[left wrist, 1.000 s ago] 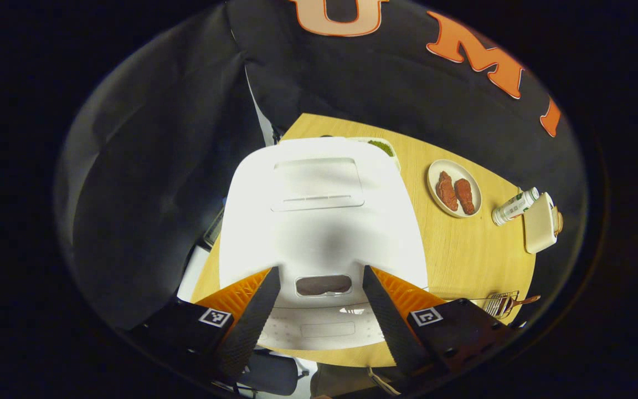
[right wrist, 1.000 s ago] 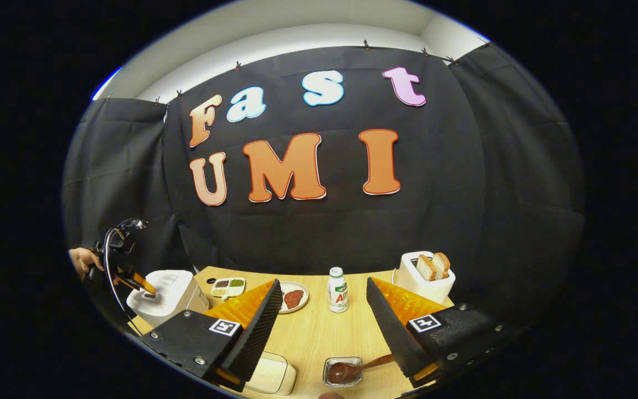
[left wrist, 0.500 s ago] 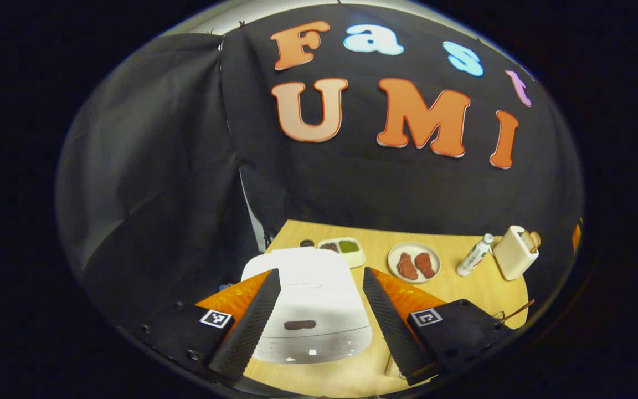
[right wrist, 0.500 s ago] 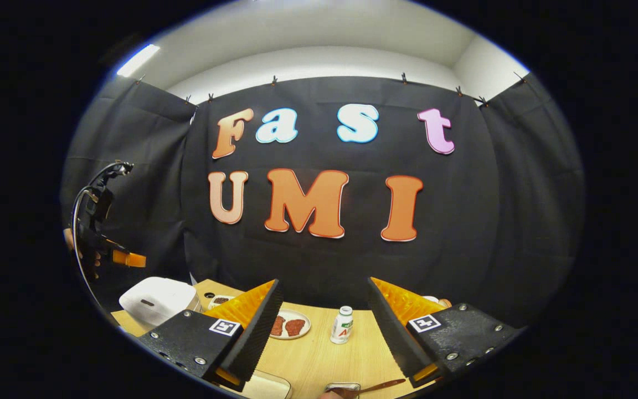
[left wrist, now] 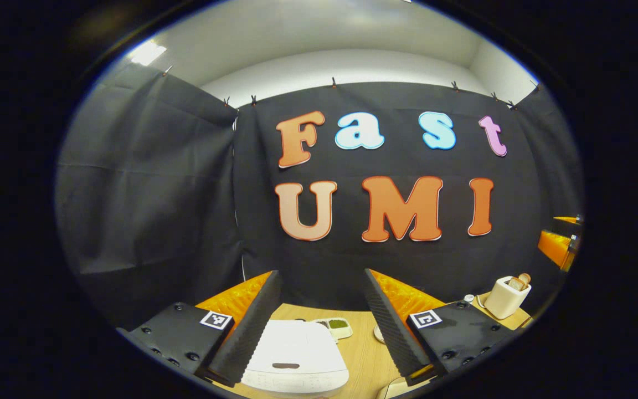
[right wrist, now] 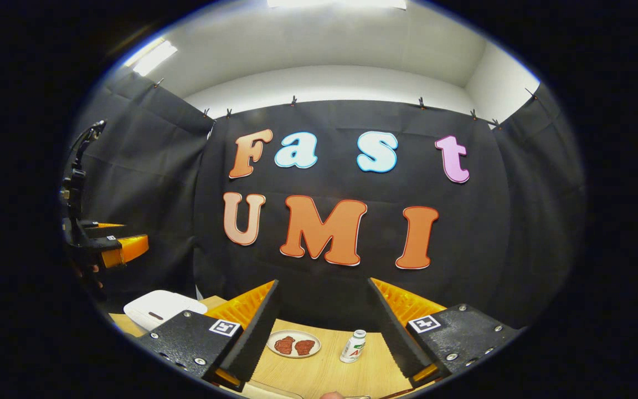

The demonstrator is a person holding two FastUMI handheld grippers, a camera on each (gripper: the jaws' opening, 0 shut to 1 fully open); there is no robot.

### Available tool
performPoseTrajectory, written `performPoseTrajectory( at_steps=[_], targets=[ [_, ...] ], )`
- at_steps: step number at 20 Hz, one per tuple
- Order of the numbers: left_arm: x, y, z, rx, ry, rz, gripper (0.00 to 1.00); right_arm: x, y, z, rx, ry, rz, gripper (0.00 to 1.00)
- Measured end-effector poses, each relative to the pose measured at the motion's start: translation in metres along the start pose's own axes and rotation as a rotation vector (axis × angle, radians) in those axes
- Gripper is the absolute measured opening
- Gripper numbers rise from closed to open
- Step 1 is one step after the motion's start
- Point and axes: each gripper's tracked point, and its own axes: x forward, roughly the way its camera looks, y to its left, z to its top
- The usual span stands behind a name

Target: Close the left gripper, press the button to open the rice cooker; take a wooden spoon from the chopstick holder with the right hand, scoop a spoonful of rice and pour it into the rice cooker, then put the wooden spoon back into the chopstick holder.

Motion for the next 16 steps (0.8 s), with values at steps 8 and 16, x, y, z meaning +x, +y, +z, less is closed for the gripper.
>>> performPoseTrajectory(
  at_steps=[8,16],
  targets=[
    [-0.020,-0.036,0.016,0.015,-0.101,-0.047,1.00,-0.011,-0.005,-0.006,0.063,-0.007,-0.032,0.95],
    [-0.021,-0.055,0.017,0.030,-0.120,-0.104,1.00,-0.019,-0.008,-0.005,0.086,-0.032,-0.031,0.95]
  ],
)
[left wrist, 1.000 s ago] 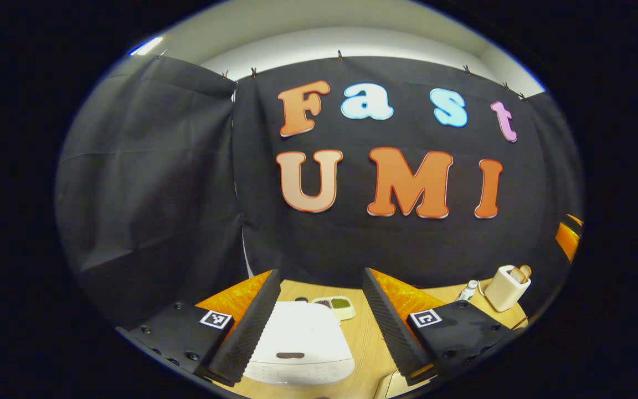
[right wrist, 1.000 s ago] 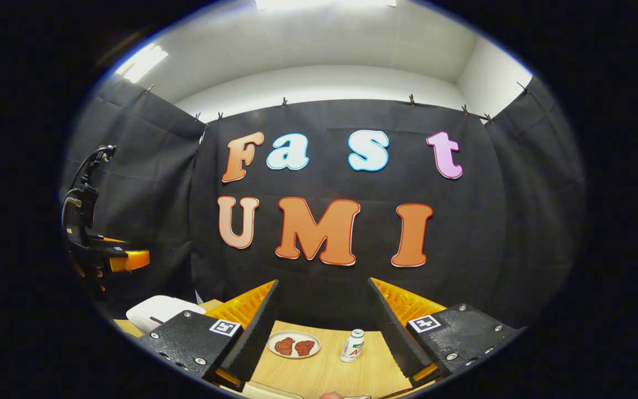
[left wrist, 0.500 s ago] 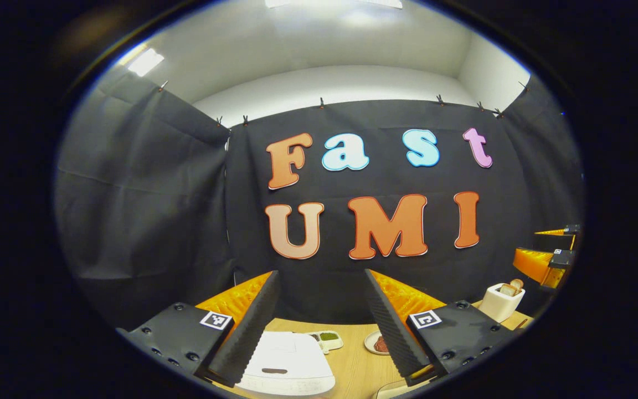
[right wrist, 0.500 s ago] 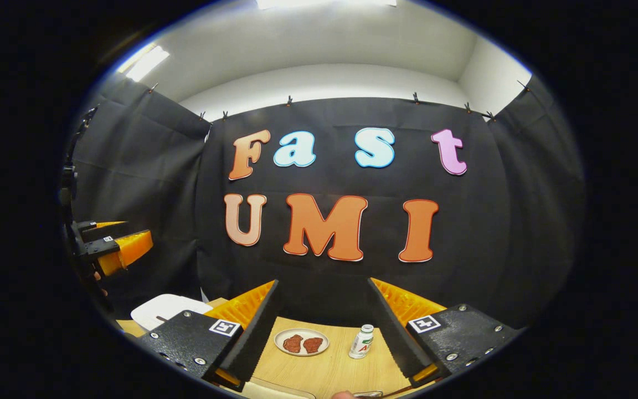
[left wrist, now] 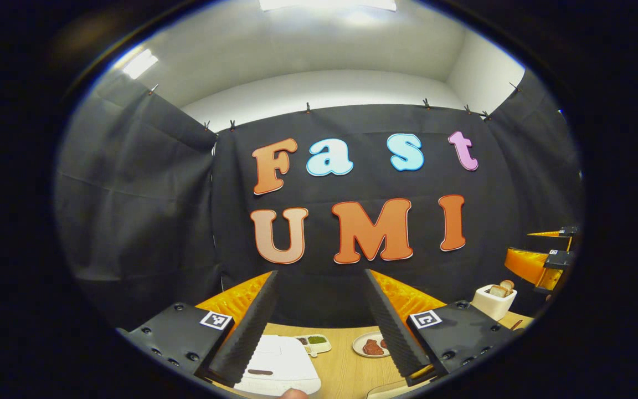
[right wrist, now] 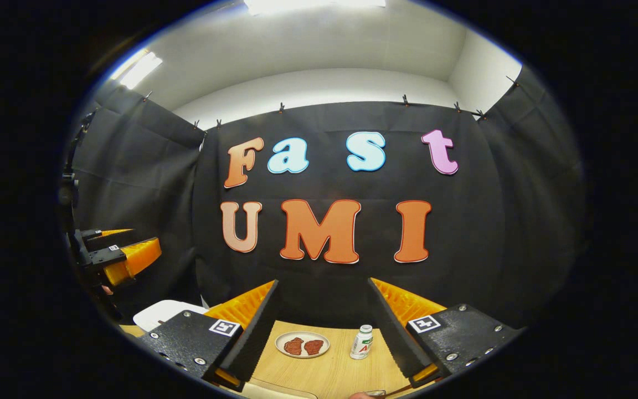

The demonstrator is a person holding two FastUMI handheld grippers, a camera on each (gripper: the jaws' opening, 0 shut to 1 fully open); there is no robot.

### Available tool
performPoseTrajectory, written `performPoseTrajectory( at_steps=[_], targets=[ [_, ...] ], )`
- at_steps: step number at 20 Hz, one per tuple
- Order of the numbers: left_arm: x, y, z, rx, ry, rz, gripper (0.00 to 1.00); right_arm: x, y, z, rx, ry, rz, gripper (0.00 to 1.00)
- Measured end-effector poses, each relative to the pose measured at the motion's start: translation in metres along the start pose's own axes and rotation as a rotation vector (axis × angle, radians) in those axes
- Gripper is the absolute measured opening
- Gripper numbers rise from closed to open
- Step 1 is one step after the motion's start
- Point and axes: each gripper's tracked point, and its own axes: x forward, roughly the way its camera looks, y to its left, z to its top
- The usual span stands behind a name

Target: Close the left gripper, press the button to open the rice cooker; take a wooden spoon from the chopstick holder with the right hand, scoop a spoonful of rice and pour it into the rice cooker, then put the wooden spoon back into the chopstick holder.

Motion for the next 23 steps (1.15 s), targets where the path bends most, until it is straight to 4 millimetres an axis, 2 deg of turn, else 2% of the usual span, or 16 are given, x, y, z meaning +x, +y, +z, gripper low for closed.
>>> performPoseTrajectory(
  at_steps=[3,6,15,18,22,23],
  targets=[
    [-0.001,-0.009,0.009,0.003,-0.034,-0.027,0.98,-0.001,-0.003,-0.002,-0.004,0.012,-0.010,0.95],
    [0.000,-0.008,0.004,0.015,-0.024,-0.024,1.00,-0.001,-0.006,0.003,-0.031,-0.003,-0.027,0.95],
    [0.003,-0.008,-0.005,-0.020,0.018,-0.024,1.00,0.003,-0.007,-0.005,0.039,0.033,-0.028,0.95],
    [0.002,-0.008,-0.010,-0.039,0.037,-0.025,1.00,0.001,-0.001,-0.006,0.044,0.035,-0.001,0.95],
    [0.006,-0.006,-0.006,-0.047,0.027,-0.022,1.00,0.001,-0.002,-0.005,0.017,0.027,0.001,0.94],
    [0.006,-0.007,-0.006,-0.046,0.027,-0.027,1.00,0.002,-0.002,-0.006,0.019,0.029,-0.002,1.00]
  ],
)
